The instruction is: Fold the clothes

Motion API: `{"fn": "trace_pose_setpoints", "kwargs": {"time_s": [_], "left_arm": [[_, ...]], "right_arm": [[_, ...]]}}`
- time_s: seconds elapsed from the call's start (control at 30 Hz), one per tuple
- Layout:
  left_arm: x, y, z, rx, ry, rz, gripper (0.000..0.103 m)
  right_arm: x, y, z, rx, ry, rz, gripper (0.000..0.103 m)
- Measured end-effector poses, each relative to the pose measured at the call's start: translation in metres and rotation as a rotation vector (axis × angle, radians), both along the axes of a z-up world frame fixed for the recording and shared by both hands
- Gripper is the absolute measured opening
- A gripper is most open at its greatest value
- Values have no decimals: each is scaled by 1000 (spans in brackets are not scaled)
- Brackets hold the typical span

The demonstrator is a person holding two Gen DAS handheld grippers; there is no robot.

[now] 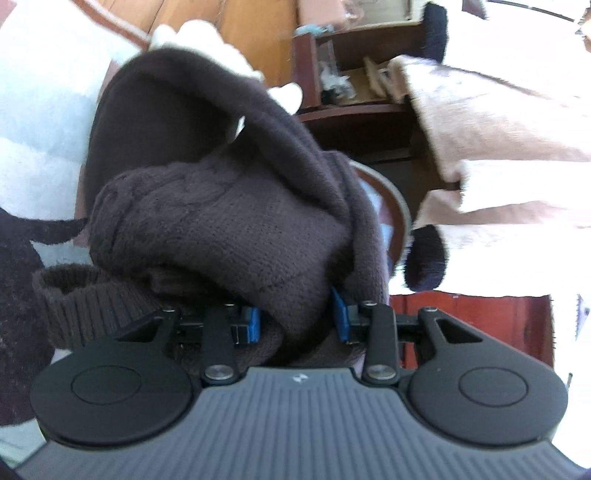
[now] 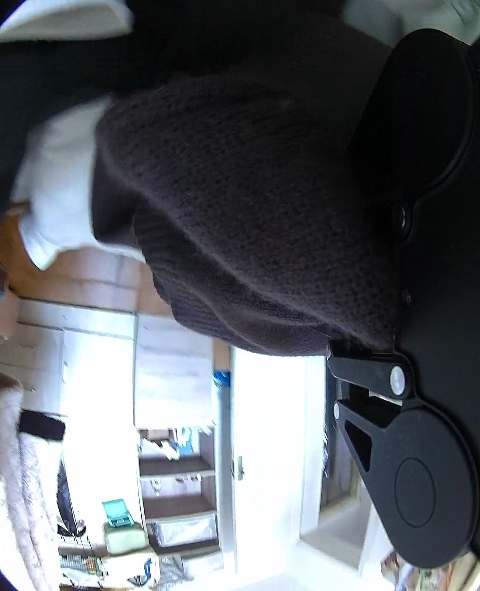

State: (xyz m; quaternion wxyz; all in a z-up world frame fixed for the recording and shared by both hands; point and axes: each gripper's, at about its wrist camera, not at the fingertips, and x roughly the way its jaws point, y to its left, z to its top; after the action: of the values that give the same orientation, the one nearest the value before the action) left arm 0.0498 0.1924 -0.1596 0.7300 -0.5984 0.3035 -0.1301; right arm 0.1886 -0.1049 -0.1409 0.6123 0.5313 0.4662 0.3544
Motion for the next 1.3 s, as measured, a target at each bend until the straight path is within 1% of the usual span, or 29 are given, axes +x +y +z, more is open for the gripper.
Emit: {"fn": "trace_pose_setpoints", "kwargs": {"time_s": [0.1, 0.23, 0.33, 0.4, 0.43, 0.5, 0.57, 0.63, 0.7, 0.8, 0.83, 0.87, 0.9, 0.97, 1.0, 1.03, 1.07, 1.13, 1.17, 1.2, 1.23, 1.27, 1.3], "left_arm": [[-21, 23, 23, -2, -32, 37, 35], [-52, 66, 55, 17, -71, 106, 35], [-82, 104, 82, 32, -130, 192, 35], [-104, 134, 98, 22, -157, 263, 35], [-115, 151, 108, 17, -170, 298, 35], [-138, 183, 132, 31, -203, 355, 35], [-159, 208, 161, 62, -256, 398, 35], [-182, 231, 192, 92, -337, 448, 35], [-204, 250, 226, 153, -391, 491, 35], [-239, 266, 265, 242, -450, 561, 35], [-248, 268, 273, 269, -472, 582, 35], [-259, 269, 277, 302, -492, 605, 35], [-267, 270, 279, 345, -491, 627, 37], [-280, 268, 270, 455, -414, 673, 42], [-287, 269, 257, 510, -324, 718, 47], [-289, 271, 240, 563, -208, 757, 50], [-290, 273, 221, 613, -86, 793, 51], [-288, 281, 165, 671, 189, 835, 51], [-288, 288, 136, 645, 279, 816, 51], [-284, 295, 100, 576, 357, 781, 51], [-284, 303, 71, 480, 420, 741, 48], [-285, 311, 43, 385, 468, 704, 48], [-287, 318, 25, 315, 458, 686, 48]], "right_arm": [[4, 25, 19, 57, 13, 64, 27], [6, 87, 68, 20, -74, 192, 27], [6, 148, 106, 42, -122, 284, 28], [4, 194, 130, 51, -149, 355, 28], [2, 219, 146, 46, -174, 390, 28], [-7, 263, 185, 44, -263, 460, 28], [-26, 296, 227, 76, -364, 528, 27], [-58, 319, 262, 134, -463, 572, 27], [-65, 350, 292, 173, -537, 599, 26], [-83, 378, 321, 219, -598, 630, 26], [-89, 387, 330, 234, -618, 640, 26], [-98, 389, 324, 223, -653, 639, 26], [-107, 390, 316, 210, -688, 637, 26], [-123, 386, 307, 114, -739, 604, 26], [-120, 383, 297, 25, -737, 581, 26], [-116, 380, 287, -66, -732, 556, 26], [-115, 379, 271, -212, -737, 523, 25], [-105, 376, 221, -489, -706, 500, 23], [-100, 375, 195, -626, -687, 487, 22], [-95, 374, 170, -764, -665, 472, 22], [-87, 369, 139, -848, -608, 473, 21], [-81, 364, 111, -909, -552, 470, 21], [-80, 360, 91, -967, -517, 457, 21]]}}
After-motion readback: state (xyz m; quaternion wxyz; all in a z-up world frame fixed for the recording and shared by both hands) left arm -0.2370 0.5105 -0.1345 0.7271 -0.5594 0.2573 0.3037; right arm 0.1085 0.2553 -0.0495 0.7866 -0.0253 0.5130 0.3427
